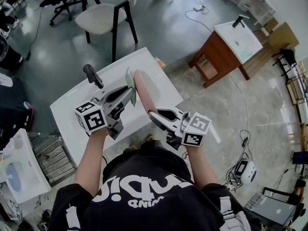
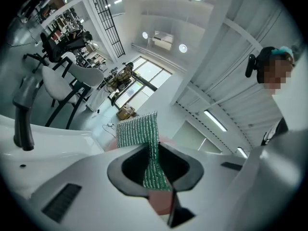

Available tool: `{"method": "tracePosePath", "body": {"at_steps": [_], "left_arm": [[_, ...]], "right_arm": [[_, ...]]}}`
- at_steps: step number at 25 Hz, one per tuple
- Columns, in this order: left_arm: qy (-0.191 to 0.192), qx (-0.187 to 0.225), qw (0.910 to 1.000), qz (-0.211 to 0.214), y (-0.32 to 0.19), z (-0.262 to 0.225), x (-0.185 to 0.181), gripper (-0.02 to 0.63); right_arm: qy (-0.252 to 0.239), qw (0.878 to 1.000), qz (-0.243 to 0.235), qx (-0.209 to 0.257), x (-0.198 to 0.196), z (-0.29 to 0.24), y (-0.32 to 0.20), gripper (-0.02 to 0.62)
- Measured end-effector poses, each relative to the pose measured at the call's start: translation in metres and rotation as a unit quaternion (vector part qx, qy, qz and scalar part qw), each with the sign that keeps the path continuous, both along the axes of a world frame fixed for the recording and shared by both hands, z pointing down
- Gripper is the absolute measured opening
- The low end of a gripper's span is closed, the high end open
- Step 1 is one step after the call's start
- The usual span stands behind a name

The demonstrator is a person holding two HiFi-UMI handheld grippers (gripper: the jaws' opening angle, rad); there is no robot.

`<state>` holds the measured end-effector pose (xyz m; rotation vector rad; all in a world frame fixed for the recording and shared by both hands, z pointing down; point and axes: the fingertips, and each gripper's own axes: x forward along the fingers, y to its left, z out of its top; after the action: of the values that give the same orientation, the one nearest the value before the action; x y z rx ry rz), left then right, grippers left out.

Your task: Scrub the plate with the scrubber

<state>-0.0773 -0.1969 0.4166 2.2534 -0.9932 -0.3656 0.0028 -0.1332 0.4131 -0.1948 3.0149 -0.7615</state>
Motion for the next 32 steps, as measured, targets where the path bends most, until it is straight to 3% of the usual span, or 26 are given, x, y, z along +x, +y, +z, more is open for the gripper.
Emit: {"method": "tracePosePath", "body": {"at_steps": [10, 19, 32], "left_arm": [[-0.018, -0.027, 0.9994, -0.013, -0.009, 0.028, -0.009, 0.077], [-0.027, -0.034, 0.999, -0.012, -0.005, 0.037, -0.006, 0.078], [-0.02, -0.043, 0.9989, 0.001, 0.008, 0.047, 0.003, 0.078]], "right_arm": [[-0.019, 1.0, -0.012, 0.001, 0.009, -0.012, 0.011, 0.041], [0.009, 1.0, 0.007, 0.011, 0.012, -0.001, -0.001, 0.04], [0.116, 0.989, 0.087, 0.032, 0.045, 0.047, -0.039, 0.04]]}}
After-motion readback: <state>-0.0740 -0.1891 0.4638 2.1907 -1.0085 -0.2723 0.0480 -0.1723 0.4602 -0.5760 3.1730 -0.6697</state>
